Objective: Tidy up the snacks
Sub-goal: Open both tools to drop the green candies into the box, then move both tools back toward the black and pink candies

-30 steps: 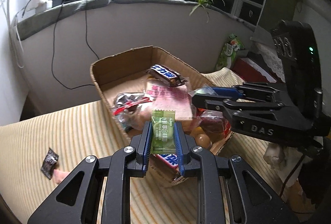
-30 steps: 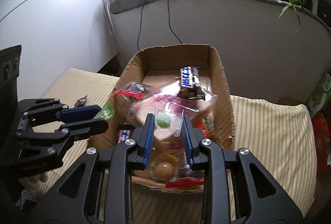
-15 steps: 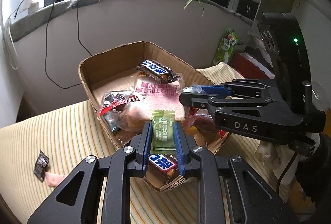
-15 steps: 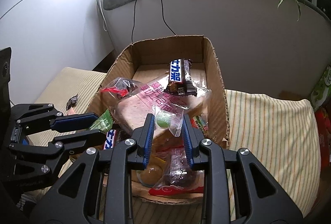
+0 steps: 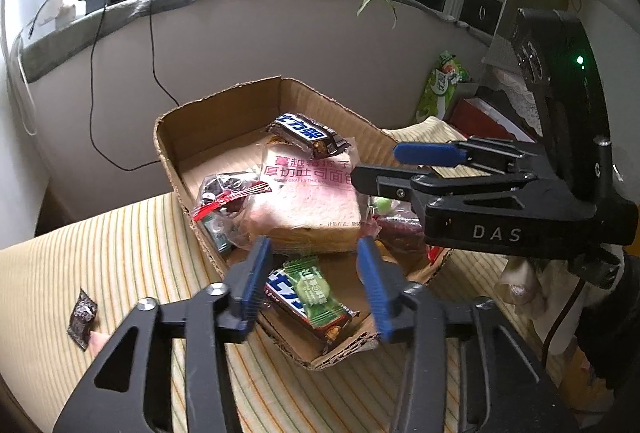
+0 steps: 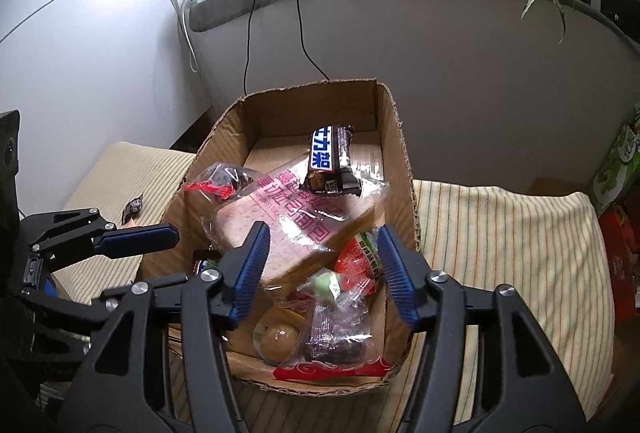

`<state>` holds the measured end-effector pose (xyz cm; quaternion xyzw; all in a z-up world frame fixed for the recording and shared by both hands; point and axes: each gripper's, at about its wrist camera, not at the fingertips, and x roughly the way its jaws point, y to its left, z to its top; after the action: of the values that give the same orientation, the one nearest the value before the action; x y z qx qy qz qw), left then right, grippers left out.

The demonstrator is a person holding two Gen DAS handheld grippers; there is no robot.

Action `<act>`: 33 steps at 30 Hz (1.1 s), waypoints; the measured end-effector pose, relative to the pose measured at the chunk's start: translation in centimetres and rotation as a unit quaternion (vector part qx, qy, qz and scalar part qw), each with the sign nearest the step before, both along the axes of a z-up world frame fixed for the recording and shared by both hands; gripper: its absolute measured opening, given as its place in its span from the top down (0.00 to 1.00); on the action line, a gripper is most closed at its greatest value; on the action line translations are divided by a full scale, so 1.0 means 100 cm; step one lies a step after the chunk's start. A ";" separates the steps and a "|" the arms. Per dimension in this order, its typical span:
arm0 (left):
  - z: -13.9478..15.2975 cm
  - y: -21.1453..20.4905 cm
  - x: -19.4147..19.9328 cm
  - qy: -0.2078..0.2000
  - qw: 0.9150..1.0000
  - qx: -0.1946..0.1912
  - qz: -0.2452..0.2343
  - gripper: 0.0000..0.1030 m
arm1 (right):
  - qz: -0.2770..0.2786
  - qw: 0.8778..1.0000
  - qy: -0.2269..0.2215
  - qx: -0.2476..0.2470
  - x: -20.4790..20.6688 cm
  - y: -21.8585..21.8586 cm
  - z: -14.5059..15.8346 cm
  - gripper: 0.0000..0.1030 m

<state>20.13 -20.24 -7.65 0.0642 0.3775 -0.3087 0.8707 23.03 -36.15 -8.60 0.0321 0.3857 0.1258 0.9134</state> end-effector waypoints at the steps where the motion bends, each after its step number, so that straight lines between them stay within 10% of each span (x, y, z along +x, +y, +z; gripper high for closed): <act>1: 0.000 0.000 -0.001 -0.001 1.000 0.000 0.000 0.48 | -0.002 1.000 -0.002 0.000 0.000 0.000 0.001 0.35; 8: 0.003 0.004 -0.004 -0.009 1.000 0.012 0.013 0.31 | -0.023 1.000 -0.014 0.016 -0.001 -0.007 0.012 0.16; 33: 0.021 0.087 -0.010 -0.029 0.997 -0.007 0.065 0.31 | 0.035 0.997 -0.060 0.027 -0.047 0.056 0.053 0.16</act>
<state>19.09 -11.52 -5.56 0.0427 0.3529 -0.2521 0.9001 18.36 -30.52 -3.26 0.0355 0.3275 0.1694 0.9289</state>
